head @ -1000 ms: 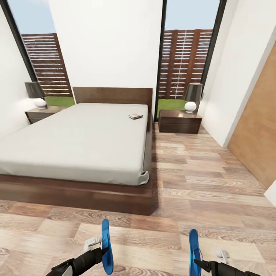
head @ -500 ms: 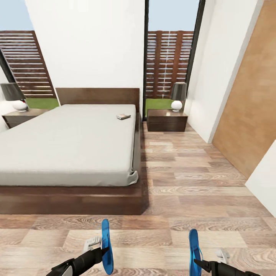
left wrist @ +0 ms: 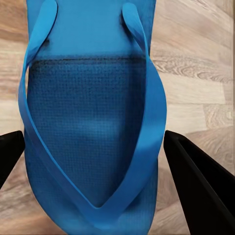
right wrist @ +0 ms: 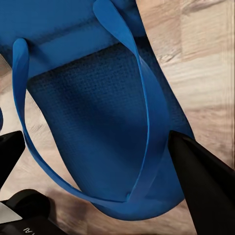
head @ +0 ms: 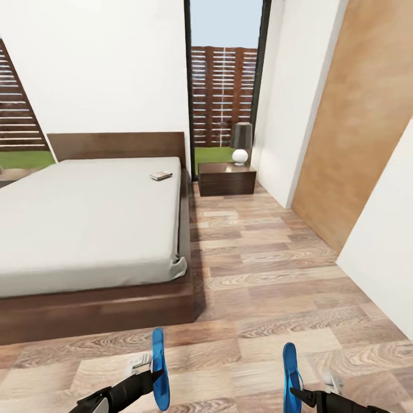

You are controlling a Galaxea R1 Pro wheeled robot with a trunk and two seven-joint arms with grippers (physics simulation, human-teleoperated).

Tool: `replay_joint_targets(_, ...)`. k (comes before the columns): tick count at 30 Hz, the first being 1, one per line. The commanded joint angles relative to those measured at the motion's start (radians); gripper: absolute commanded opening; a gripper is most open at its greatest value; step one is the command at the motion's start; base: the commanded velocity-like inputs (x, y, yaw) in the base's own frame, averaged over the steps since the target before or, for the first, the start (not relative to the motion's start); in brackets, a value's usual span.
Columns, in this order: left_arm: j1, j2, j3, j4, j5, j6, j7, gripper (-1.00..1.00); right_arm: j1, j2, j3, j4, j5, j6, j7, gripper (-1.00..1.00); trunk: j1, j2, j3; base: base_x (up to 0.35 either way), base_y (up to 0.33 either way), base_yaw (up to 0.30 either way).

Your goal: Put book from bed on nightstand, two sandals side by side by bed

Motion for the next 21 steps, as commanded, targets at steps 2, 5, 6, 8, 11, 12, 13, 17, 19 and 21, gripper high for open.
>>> replay_joint_targets(2,0.000,0.001,-0.005,-0.002,0.011,0.009,-0.001,-1.00,-0.001,0.000,-0.009,-0.001,0.009,0.003,0.003,-1.00,0.000,0.000,-0.001,0.000,0.000,-0.299)
replay_joint_targets(5,0.000,0.001,-0.005,-0.002,0.011,0.009,-0.002,-1.00,-0.001,0.000,-0.009,0.000,0.009,0.003,0.003,-1.00,0.000,0.000,-0.001,0.000,0.000,-0.300)
replay_joint_targets(6,0.000,0.001,-0.005,-0.002,0.011,0.010,-0.003,-1.00,-0.001,0.000,-0.009,0.000,0.009,0.003,0.004,-1.00,0.000,0.000,-0.001,0.000,0.000,-0.300)
replay_joint_targets(8,0.000,0.000,-0.005,-0.002,0.011,0.010,-0.003,-1.00,-0.001,0.000,-0.009,0.000,0.009,0.003,0.003,-1.00,0.000,0.000,-0.001,0.000,0.000,-0.300)
replay_joint_targets(11,0.000,0.000,-0.005,-0.002,0.011,0.009,-0.003,-1.00,-0.001,0.000,-0.009,-0.001,0.009,0.003,0.003,-1.00,0.000,0.000,-0.001,0.000,0.000,-0.300)
replay_joint_targets(12,0.000,0.000,-0.005,-0.002,0.011,0.009,-0.002,-1.00,-0.001,0.000,-0.009,0.000,0.009,0.003,0.003,-1.00,0.000,0.000,-0.001,0.000,0.000,-0.300)
replay_joint_targets(13,0.000,0.000,-0.005,-0.002,0.012,0.009,-0.002,-1.00,-0.001,0.000,-0.009,0.000,0.009,0.003,0.003,-1.00,0.000,0.000,-0.001,0.000,0.000,-0.300)
replay_joint_targets(17,0.000,0.000,-0.005,-0.002,0.012,0.009,-0.001,-1.00,-0.001,0.000,-0.009,0.000,0.009,0.003,0.003,-1.00,0.000,0.000,-0.001,0.000,0.000,-0.300)
replay_joint_targets(19,0.000,-0.001,-0.005,-0.002,0.012,0.009,-0.001,-1.00,-0.001,0.000,-0.009,0.000,0.009,0.003,0.003,-1.00,0.000,0.000,-0.001,0.000,0.000,-0.300)
replay_joint_targets(21,0.000,-0.002,-0.005,0.000,0.011,0.007,0.000,-1.00,-0.001,0.000,-0.009,-0.001,0.009,0.003,0.003,-1.00,0.000,0.000,-0.001,0.000,0.000,-0.300)
